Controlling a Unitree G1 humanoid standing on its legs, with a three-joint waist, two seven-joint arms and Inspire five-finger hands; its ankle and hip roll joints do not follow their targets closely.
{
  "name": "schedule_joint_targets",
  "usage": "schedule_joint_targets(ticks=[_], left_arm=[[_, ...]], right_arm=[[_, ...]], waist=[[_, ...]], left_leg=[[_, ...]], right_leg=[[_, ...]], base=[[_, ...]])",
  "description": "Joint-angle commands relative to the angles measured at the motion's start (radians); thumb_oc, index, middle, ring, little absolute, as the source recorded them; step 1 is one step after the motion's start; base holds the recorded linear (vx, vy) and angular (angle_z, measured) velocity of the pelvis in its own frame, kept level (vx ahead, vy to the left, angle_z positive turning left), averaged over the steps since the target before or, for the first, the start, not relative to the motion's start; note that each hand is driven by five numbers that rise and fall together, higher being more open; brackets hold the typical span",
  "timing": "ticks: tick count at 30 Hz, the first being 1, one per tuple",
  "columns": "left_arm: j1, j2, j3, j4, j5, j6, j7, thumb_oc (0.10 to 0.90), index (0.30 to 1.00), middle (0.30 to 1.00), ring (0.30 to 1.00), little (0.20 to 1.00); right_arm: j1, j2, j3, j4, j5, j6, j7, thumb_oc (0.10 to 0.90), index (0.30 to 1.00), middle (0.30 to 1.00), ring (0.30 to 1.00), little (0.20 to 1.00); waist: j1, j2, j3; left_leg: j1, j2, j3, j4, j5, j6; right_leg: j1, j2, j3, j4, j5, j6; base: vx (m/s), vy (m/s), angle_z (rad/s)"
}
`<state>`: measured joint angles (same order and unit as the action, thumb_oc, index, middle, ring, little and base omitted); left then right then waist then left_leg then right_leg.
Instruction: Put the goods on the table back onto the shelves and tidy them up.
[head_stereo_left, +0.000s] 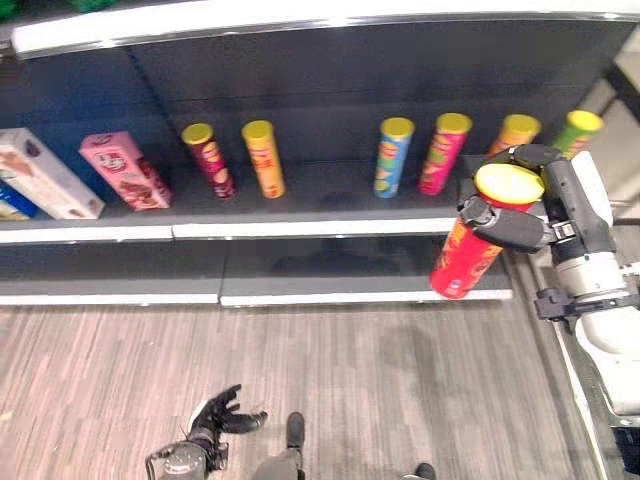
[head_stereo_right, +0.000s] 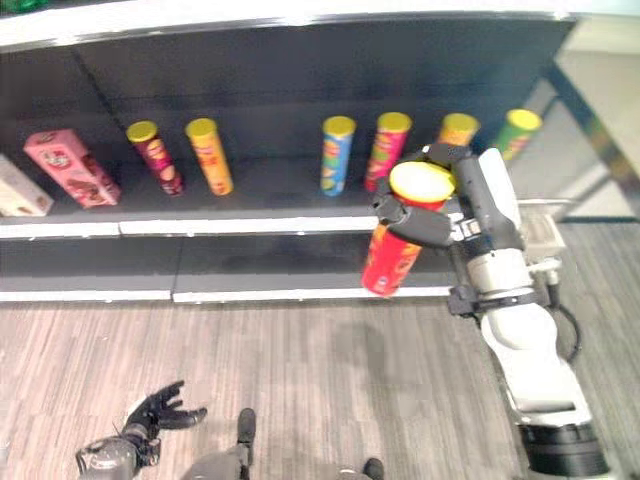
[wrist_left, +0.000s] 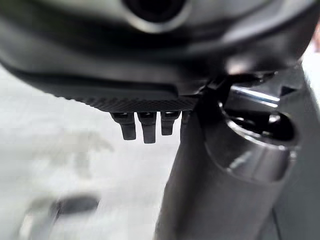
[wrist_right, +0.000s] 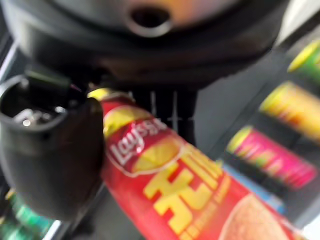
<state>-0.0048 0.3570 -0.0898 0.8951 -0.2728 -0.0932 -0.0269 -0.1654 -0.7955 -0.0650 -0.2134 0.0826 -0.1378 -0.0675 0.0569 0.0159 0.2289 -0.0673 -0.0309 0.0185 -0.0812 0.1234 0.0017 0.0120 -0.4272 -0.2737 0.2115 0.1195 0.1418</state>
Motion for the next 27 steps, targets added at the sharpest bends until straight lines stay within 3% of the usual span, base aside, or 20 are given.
schedule_joint_targets(ticks=[1,2,3,6,8,12,17,19,20,21,23,27], left_arm=[[0.051,0.023,0.035,-0.001,0.014,-0.031,0.016,0.800,0.900,0.900,0.900,0.900],[0.051,0.023,0.036,0.000,0.015,-0.032,0.016,0.800,0.900,0.900,0.900,0.900],[0.053,0.020,0.036,-0.003,0.013,-0.032,0.017,0.800,0.900,0.900,0.900,0.900],[0.054,0.006,0.032,-0.005,-0.004,-0.028,0.015,0.800,0.900,0.900,0.900,0.900],[0.054,-0.017,0.021,-0.007,0.000,-0.022,0.006,0.800,0.900,0.900,0.900,0.900],[0.071,-0.049,0.015,-0.014,-0.017,-0.029,0.003,0.800,0.900,0.900,0.900,0.900],[0.079,-0.070,-0.002,-0.050,-0.060,-0.027,0.009,0.800,0.900,0.900,0.900,0.900],[0.088,-0.071,-0.007,-0.056,-0.063,-0.030,0.007,0.800,0.900,0.900,0.900,0.900],[0.089,-0.071,-0.006,-0.056,-0.063,-0.030,0.007,0.800,0.900,0.900,0.900,0.900],[0.101,-0.045,-0.003,-0.068,-0.058,-0.037,0.016,0.800,0.900,0.900,0.900,0.900],[0.108,-0.044,0.000,-0.064,-0.050,-0.033,0.015,0.800,0.900,0.900,0.900,0.900],[0.110,-0.028,0.004,-0.052,-0.021,-0.038,0.009,0.800,0.900,0.900,0.900,0.900]], right_arm=[[-0.176,-0.062,-0.067,-0.071,-0.034,-0.086,-0.051,0.400,0.300,0.300,0.300,0.300],[-0.178,-0.062,-0.065,-0.070,-0.035,-0.086,-0.052,0.400,0.300,0.300,0.300,0.300],[-0.186,-0.061,-0.057,-0.071,-0.031,-0.087,-0.050,0.400,0.300,0.300,0.300,0.300],[-0.218,-0.069,-0.018,-0.051,-0.022,-0.086,-0.047,0.400,0.300,0.300,0.300,0.300],[-0.197,-0.085,-0.002,-0.043,-0.040,-0.089,-0.044,0.400,0.300,0.300,0.300,0.300],[-0.193,-0.066,0.003,-0.035,-0.034,-0.095,-0.047,0.400,0.300,0.300,0.300,0.300],[-0.189,-0.045,0.003,-0.026,-0.066,-0.096,-0.072,0.400,0.300,0.300,0.300,0.300],[-0.201,-0.038,0.011,-0.005,-0.095,-0.089,-0.089,0.400,0.300,0.300,0.300,0.300],[-0.202,-0.038,0.013,-0.004,-0.096,-0.089,-0.090,0.400,0.300,0.300,0.300,0.300],[-0.225,-0.032,0.047,0.010,-0.110,-0.085,-0.100,0.400,0.300,0.300,0.300,0.300],[-0.217,-0.026,0.033,0.003,-0.122,-0.077,-0.093,0.400,0.300,0.300,0.300,0.300],[-0.220,-0.019,0.010,0.003,-0.155,-0.066,-0.108,0.400,0.300,0.300,0.300,0.300]], waist=[[0.001,-0.010,-0.038],[0.001,-0.008,-0.037],[0.001,-0.006,-0.034],[-0.008,-0.013,-0.007],[-0.017,-0.031,0.015],[-0.007,-0.049,0.010],[-0.005,-0.055,0.071],[-0.001,-0.054,0.068],[-0.001,-0.054,0.067],[0.012,-0.029,0.052],[0.007,-0.001,0.031],[0.004,0.025,0.030]], left_leg=[[0.060,0.106,0.067,0.004,-0.118,-0.078],[0.061,0.109,0.068,0.004,-0.120,-0.080],[0.063,0.107,0.072,-0.002,-0.120,-0.078],[0.079,0.087,0.069,-0.006,-0.124,-0.068],[0.097,0.060,0.042,0.005,-0.137,-0.059],[0.090,0.058,0.030,0.035,-0.148,-0.064],[-0.063,0.061,-0.034,0.302,-0.204,-0.103],[-0.074,0.161,-0.049,0.243,-0.153,-0.129],[-0.070,0.163,-0.047,0.234,-0.150,-0.130],[-0.036,0.244,-0.083,0.112,-0.097,-0.148],[-0.009,0.239,-0.084,0.063,-0.101,-0.158],[0.030,0.185,-0.042,0.041,-0.121,-0.149]], right_leg=[[-0.017,0.094,0.034,-0.001,-0.085,0.035],[-0.017,0.096,0.034,0.000,-0.087,0.033],[-0.024,0.129,0.021,-0.015,-0.112,0.026],[-0.081,0.270,0.038,-0.063,-0.160,0.001],[-0.072,0.337,0.138,-0.126,-0.168,-0.009],[-0.020,0.339,0.125,-0.218,-0.135,-0.013],[-0.003,0.314,0.089,-0.215,-0.148,-0.034],[0.001,0.278,0.086,-0.219,-0.163,-0.010],[0.000,0.280,0.087,-0.218,-0.164,-0.011],[-0.033,0.263,0.106,-0.193,-0.193,0.014],[-0.024,0.248,0.102,-0.186,-0.187,0.030],[-0.028,0.187,0.111,-0.183,-0.147,0.050]], base=[[0.07,0.200,0.04],[0.02,0.085,0.11],[0.02,0.041,0.14],[0.02,0.031,0.05],[0.11,-0.045,-0.05],[0.07,-0.112,0.47],[-0.02,-0.055,0.43],[0.04,0.181,0.39],[0.10,0.316,0.05],[0.12,0.340,-0.04],[0.14,0.322,-0.37],[0.05,0.224,-0.41]])
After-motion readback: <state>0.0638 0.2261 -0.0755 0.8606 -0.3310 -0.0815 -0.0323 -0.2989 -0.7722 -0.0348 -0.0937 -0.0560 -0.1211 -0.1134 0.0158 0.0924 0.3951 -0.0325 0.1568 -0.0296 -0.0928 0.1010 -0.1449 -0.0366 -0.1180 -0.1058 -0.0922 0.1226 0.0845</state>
